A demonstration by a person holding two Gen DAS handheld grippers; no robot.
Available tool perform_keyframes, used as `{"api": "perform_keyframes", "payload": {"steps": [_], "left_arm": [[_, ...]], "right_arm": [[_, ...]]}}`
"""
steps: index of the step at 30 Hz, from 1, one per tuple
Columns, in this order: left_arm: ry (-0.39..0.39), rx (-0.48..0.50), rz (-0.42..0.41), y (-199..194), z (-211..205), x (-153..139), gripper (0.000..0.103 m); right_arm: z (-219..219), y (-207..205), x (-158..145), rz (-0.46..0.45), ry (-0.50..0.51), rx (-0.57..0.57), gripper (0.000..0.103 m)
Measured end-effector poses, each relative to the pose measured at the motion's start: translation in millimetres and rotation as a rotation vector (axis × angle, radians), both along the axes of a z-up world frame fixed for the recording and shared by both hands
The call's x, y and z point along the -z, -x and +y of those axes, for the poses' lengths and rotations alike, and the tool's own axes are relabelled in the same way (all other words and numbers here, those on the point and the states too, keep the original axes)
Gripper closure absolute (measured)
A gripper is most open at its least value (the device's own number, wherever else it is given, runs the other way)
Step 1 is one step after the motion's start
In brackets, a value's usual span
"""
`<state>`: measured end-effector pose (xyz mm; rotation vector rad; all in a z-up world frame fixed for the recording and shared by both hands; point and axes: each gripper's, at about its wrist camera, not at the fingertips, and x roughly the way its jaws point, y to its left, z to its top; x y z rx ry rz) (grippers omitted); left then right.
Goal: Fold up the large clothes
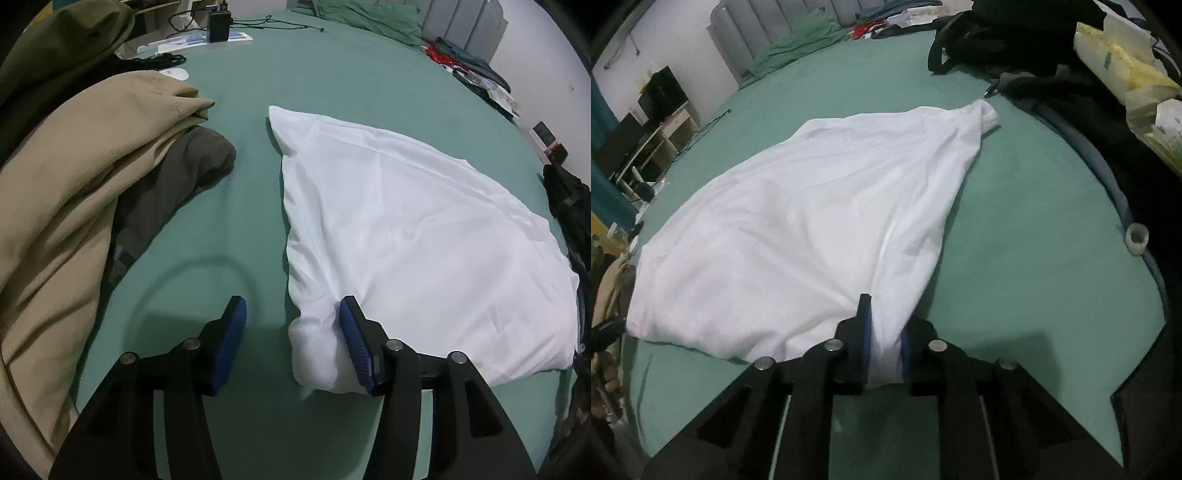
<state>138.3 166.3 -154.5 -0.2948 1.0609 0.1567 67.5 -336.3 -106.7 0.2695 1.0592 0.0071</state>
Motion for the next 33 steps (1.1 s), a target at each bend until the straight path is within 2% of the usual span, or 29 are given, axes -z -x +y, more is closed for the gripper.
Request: {"api": "perform_keyframes", "payload": {"steps": [2, 11, 24, 29, 33], "left_arm": [[0.047, 0.007, -0.002, 2.5, -3.3, -1.1, 0.098], [0.038, -0.025, -0.061, 45.6, -8.6, -23.3, 0.1], [0.032, -0.011, -0.034, 126.1, -10.5, -35.6, 0.1], [0.018, -0.006, -0.01, 147.5, -20.3, -29.0, 0.099], [0.011, -0.012, 0.012, 149.7, -26.2, -21.6, 0.099]], "right_arm": [[0.0, 4.6, -2.4, -0.003, -0.006, -0.004, 0.094], [-3.4, 41.5, -26.9, -0.032, 0.007, -0.011, 0.096], [-21.9, 103.5, -26.4, -0.001, 0.028, -0.012, 0.097], [-29.0, 115.7, -29.7, 0.005, 0.033, 0.001, 0.097], [-26.3, 122.8, -26.2, 0.025, 0.05, -0.001, 0.097]]}}
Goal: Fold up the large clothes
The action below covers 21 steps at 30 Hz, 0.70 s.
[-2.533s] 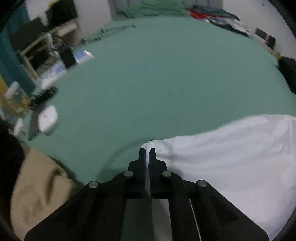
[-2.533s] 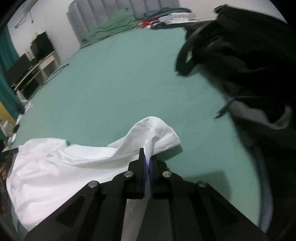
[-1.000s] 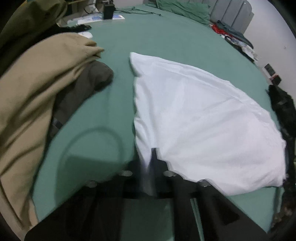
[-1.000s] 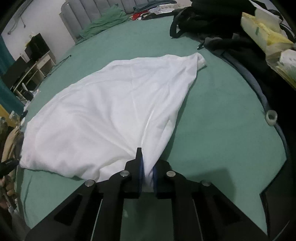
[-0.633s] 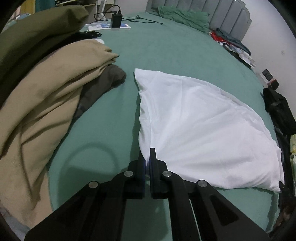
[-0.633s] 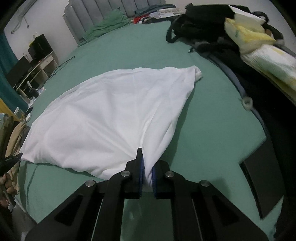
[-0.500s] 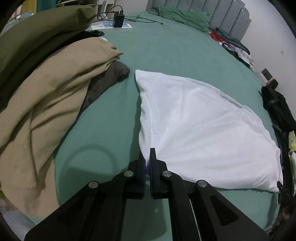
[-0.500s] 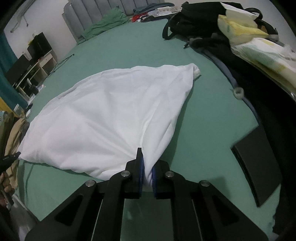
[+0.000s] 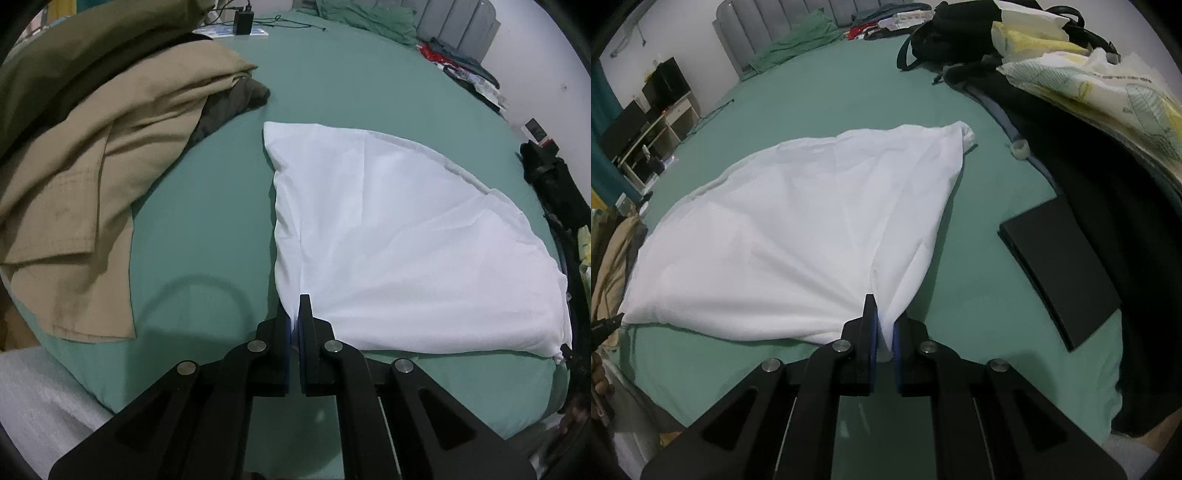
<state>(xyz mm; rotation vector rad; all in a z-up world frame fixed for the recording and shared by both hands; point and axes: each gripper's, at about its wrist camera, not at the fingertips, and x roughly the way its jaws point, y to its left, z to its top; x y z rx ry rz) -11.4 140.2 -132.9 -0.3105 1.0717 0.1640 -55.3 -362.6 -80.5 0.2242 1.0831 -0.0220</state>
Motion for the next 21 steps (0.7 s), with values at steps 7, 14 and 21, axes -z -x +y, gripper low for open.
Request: {"api": "perform_keyframes", "payload": {"steps": [7, 14, 21], "left_arm": [[-0.039, 0.0, 0.043, -7.9, -2.0, 1.0, 0.089], [-0.116, -0.019, -0.018, -10.6, -0.1, -24.6, 0.063], [-0.132, 0.1, -0.1, -48.9, -50.0, -50.9, 0.063]], "right_arm": [[-2.3, 1.3, 5.0, 0.007, -0.007, 0.022, 0.088], [-5.4, 4.4, -28.7, -0.151, 0.124, 0.122, 0.06], [18.0, -22.9, -40.8, -0.235, 0.171, 0.067, 0.048]]}}
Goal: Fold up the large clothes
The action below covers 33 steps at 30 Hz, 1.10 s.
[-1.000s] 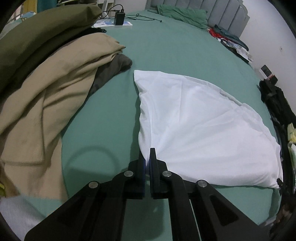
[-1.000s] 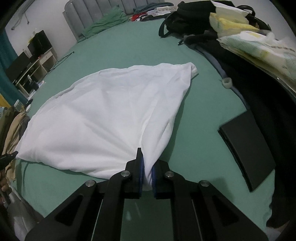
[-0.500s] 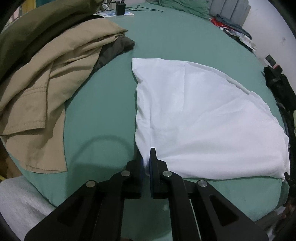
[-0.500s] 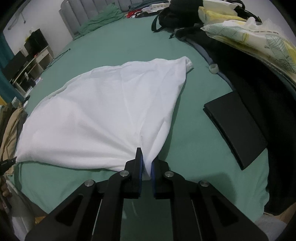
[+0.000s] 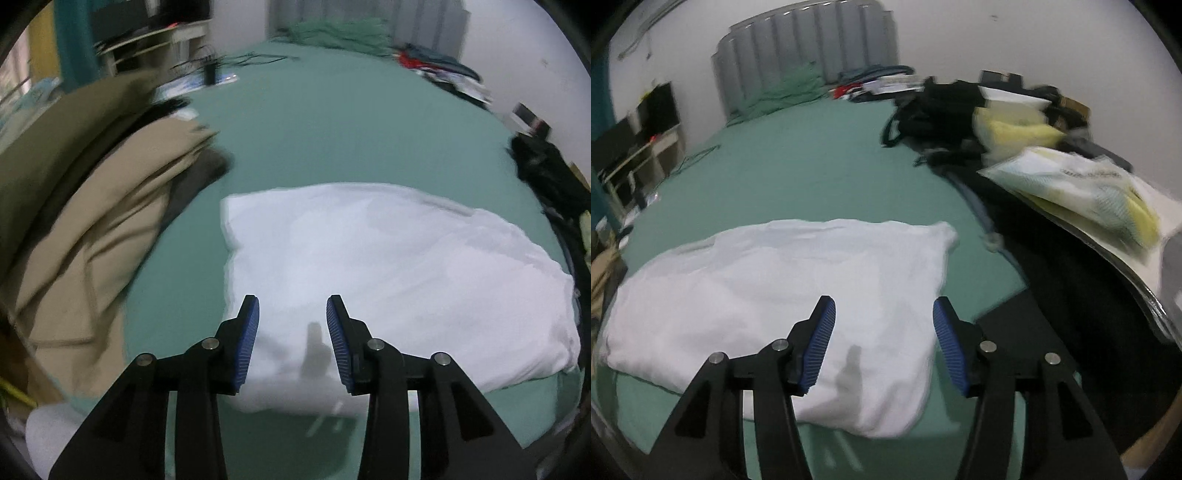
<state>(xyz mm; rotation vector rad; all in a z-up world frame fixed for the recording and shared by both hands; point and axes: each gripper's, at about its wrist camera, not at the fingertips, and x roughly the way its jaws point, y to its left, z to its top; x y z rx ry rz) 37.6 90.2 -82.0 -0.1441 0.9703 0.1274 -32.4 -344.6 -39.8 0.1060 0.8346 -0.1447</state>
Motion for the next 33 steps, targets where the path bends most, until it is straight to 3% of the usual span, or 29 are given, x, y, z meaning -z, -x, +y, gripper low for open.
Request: {"api": "perform_keyframes", "payload": {"steps": [4, 8, 13, 22, 28, 33], "left_arm": [[0.002, 0.118, -0.02, -35.7, -40.8, -6.6, 0.063], [0.012, 0.2, 0.018, -72.7, -75.9, 1.7, 0.063], [0.006, 0.303, 0.084, -124.7, -113.4, 16.0, 0.063], [-0.071, 0.418, 0.195, -200.6, -172.2, 50.1, 0.063], [-0.097, 0.36, 0.186, -217.1, -165.0, 46.7, 0.063], [-0.058, 0.276, 0.111, -177.5, -131.7, 22.0, 0.063]], "right_arm": [[18.8, -22.9, 4.6, -0.003, -0.002, -0.081, 0.048], [30.8, -53.0, 19.2, 0.055, 0.017, -0.156, 0.048], [23.6, -83.5, 33.6, 0.123, -0.029, -0.17, 0.048], [17.0, -96.2, 47.8, 0.196, -0.117, -0.166, 0.048], [15.5, -97.8, 42.8, 0.191, -0.122, -0.163, 0.048], [15.4, -92.3, 34.8, 0.175, -0.127, -0.154, 0.048]]}}
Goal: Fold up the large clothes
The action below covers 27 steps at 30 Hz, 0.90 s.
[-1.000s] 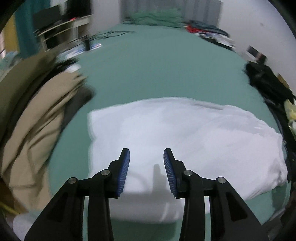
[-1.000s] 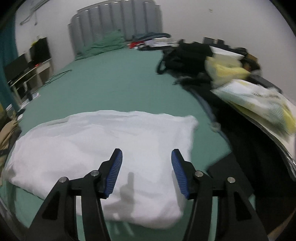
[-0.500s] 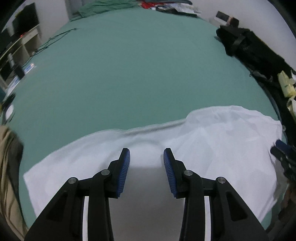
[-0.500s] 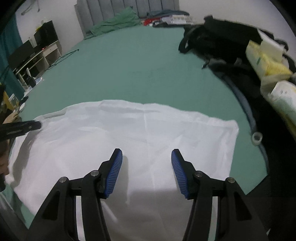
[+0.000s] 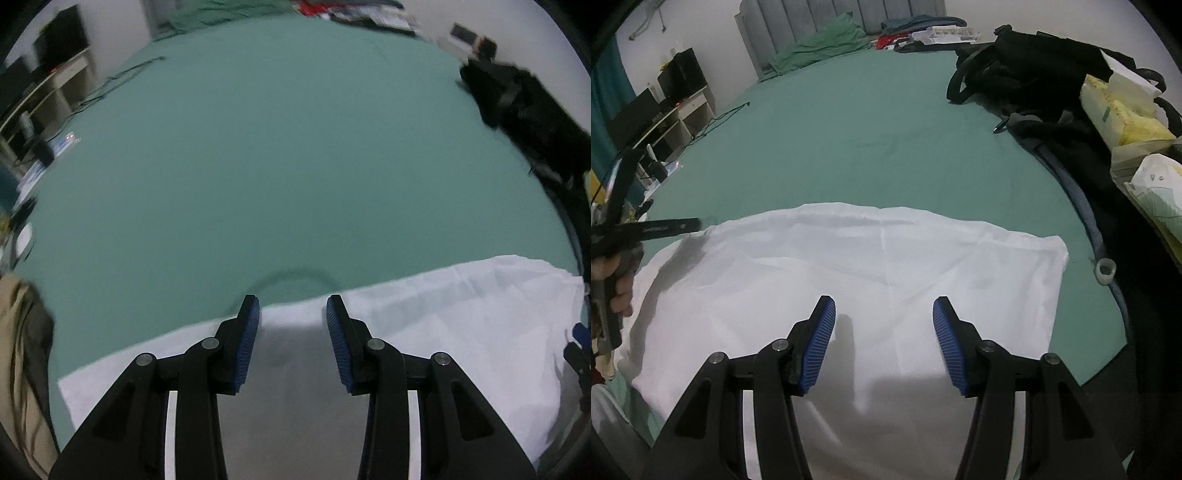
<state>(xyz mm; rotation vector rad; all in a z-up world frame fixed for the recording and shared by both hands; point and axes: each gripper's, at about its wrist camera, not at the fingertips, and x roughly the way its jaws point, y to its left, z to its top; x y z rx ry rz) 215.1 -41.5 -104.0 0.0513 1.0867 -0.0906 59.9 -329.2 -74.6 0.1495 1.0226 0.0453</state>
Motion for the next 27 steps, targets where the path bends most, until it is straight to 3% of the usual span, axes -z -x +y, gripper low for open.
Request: {"api": "perform_keyframes", "payload": {"steps": [4, 11, 13, 15, 27], "left_arm": [[-0.002, -0.029, -0.072, 46.2, 19.5, -16.3, 0.063], [-0.022, -0.03, -0.121, 121.3, 31.5, -36.4, 0.063], [-0.006, -0.053, -0.131, 139.6, 32.2, -38.6, 0.063], [0.009, -0.08, -0.127, 148.3, 30.0, -38.0, 0.063], [0.084, -0.204, -0.043, 220.4, 43.8, -16.5, 0.063]], "right_arm": [[0.6, 11.2, -3.6, -0.011, 0.0, 0.007, 0.048], [3.8, 35.7, -7.7, -0.015, -0.035, 0.02, 0.048], [7.4, 44.1, -12.8, -0.026, -0.028, 0.01, 0.043], [10.6, 51.3, -16.8, -0.036, -0.029, 0.003, 0.036], [17.9, 92.5, -23.9, -0.033, -0.074, 0.019, 0.023]]}}
